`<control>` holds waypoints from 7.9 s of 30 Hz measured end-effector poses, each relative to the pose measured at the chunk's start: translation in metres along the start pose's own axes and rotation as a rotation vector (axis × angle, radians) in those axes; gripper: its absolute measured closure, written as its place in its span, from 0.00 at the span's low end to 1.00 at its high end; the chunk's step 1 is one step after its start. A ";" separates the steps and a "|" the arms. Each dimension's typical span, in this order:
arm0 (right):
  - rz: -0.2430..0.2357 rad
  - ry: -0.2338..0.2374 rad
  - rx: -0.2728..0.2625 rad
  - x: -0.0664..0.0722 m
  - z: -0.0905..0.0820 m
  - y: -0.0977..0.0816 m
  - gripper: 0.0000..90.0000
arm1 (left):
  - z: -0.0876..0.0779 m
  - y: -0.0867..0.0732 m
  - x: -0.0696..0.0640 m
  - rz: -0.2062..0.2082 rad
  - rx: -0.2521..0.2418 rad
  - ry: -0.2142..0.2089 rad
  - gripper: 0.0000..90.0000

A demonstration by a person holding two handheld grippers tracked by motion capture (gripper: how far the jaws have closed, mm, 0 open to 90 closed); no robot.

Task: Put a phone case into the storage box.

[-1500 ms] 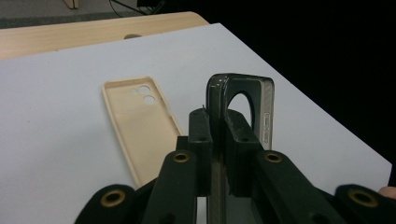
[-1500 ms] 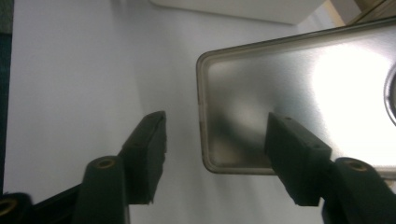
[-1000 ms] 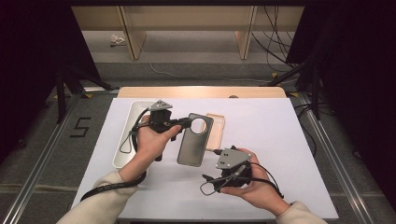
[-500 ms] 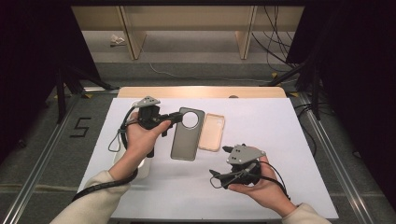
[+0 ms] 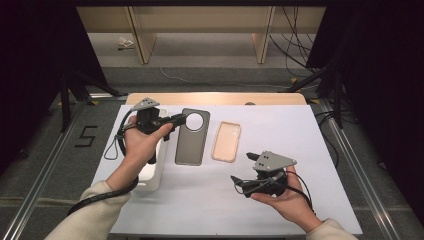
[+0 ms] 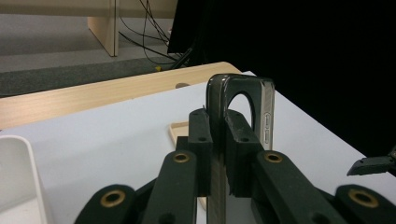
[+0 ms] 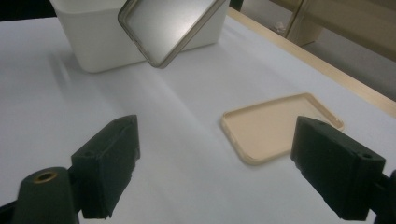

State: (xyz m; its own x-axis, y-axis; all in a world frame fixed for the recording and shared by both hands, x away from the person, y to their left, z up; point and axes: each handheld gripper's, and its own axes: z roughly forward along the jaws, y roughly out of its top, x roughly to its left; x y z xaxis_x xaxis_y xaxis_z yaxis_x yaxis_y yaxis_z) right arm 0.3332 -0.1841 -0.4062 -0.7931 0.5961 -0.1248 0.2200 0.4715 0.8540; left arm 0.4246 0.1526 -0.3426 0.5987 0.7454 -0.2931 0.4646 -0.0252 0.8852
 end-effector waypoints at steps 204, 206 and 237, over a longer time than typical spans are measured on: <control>0.162 -0.099 -0.045 -0.042 -0.028 -0.025 0.18 | 0.013 0.009 0.166 0.021 0.004 0.240 0.91; 0.163 -0.100 -0.045 -0.043 -0.029 -0.025 0.18 | 0.013 0.009 0.166 0.022 0.005 0.241 0.91; 0.163 -0.098 -0.047 -0.043 -0.029 -0.025 0.18 | 0.020 0.003 0.171 0.002 0.016 0.264 0.90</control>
State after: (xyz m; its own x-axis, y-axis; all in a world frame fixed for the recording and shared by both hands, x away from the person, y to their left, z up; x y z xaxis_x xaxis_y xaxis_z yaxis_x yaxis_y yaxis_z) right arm 0.3452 -0.2398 -0.4073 -0.6894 0.7238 -0.0292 0.3125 0.3335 0.8894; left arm 0.5412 0.2673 -0.3976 0.4092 0.8934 -0.1852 0.4755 -0.0356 0.8790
